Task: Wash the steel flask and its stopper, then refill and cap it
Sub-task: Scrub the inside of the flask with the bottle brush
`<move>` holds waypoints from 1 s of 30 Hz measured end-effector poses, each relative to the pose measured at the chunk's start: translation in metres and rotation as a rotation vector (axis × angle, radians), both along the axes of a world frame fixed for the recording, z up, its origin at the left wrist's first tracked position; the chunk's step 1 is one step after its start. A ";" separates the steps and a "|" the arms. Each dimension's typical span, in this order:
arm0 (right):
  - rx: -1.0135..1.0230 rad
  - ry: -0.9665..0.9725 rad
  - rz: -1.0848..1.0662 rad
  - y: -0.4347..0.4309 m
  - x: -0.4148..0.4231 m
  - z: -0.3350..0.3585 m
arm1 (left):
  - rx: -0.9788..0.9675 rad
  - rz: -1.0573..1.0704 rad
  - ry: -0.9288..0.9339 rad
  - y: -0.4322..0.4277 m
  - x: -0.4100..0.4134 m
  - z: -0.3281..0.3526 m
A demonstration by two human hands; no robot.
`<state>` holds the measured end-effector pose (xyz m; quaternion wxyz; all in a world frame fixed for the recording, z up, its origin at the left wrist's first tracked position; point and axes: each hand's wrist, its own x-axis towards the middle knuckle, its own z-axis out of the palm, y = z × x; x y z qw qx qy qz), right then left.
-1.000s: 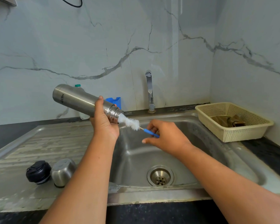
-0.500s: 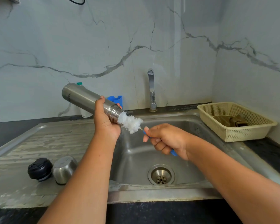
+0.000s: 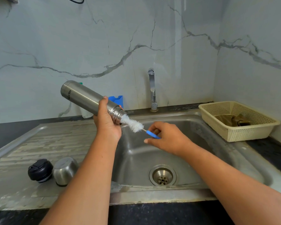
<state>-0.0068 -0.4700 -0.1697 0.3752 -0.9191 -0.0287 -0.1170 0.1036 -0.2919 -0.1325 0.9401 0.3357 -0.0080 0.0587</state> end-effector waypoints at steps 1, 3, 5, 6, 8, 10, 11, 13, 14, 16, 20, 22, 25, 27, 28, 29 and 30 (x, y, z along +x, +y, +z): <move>-0.025 -0.053 -0.031 0.000 0.000 0.001 | 0.005 0.032 0.008 -0.001 0.002 0.000; -0.126 -0.191 -0.127 0.001 -0.001 0.003 | -0.001 0.093 0.032 -0.003 0.004 -0.001; -0.261 -0.324 -0.207 0.004 -0.003 0.005 | -0.006 0.125 0.043 -0.006 0.005 -0.002; -0.328 -0.384 -0.230 0.006 -0.005 0.006 | -0.003 0.136 0.051 -0.007 0.005 -0.002; -0.443 -0.493 -0.251 0.007 -0.006 0.006 | -0.003 0.171 0.075 -0.007 0.005 -0.003; -0.500 -0.549 -0.260 0.009 -0.006 0.007 | -0.018 0.191 0.086 -0.005 0.006 -0.003; -0.501 -0.557 -0.256 0.010 -0.006 0.009 | -0.026 0.196 0.091 -0.004 0.007 -0.003; -0.484 -0.537 -0.232 0.012 -0.006 0.011 | -0.040 0.181 0.103 -0.002 0.009 -0.003; -0.475 -0.508 -0.219 0.013 -0.006 0.013 | -0.049 0.167 0.105 0.000 0.010 -0.005; -0.456 -0.445 -0.195 0.015 -0.007 0.013 | -0.068 0.128 0.099 0.002 0.011 -0.007; -0.322 -0.247 -0.117 0.013 -0.008 0.012 | -0.092 0.056 0.066 0.003 0.011 -0.006; -0.158 -0.128 -0.045 0.011 -0.006 0.011 | -0.090 0.015 0.050 0.003 0.008 -0.003; 0.224 0.090 0.073 0.007 -0.005 0.012 | -0.114 -0.078 0.033 0.001 0.001 0.000; 0.579 0.333 0.179 0.003 -0.008 0.015 | -0.147 -0.128 0.017 -0.001 -0.003 0.001; 0.694 0.448 0.215 0.000 -0.010 0.017 | -0.157 -0.145 0.009 -0.003 -0.004 0.001; 0.751 0.525 0.238 -0.002 -0.012 0.017 | -0.162 -0.159 0.004 -0.004 -0.005 0.000; 0.757 0.561 0.251 -0.004 -0.013 0.017 | -0.168 -0.172 0.003 -0.006 -0.006 -0.001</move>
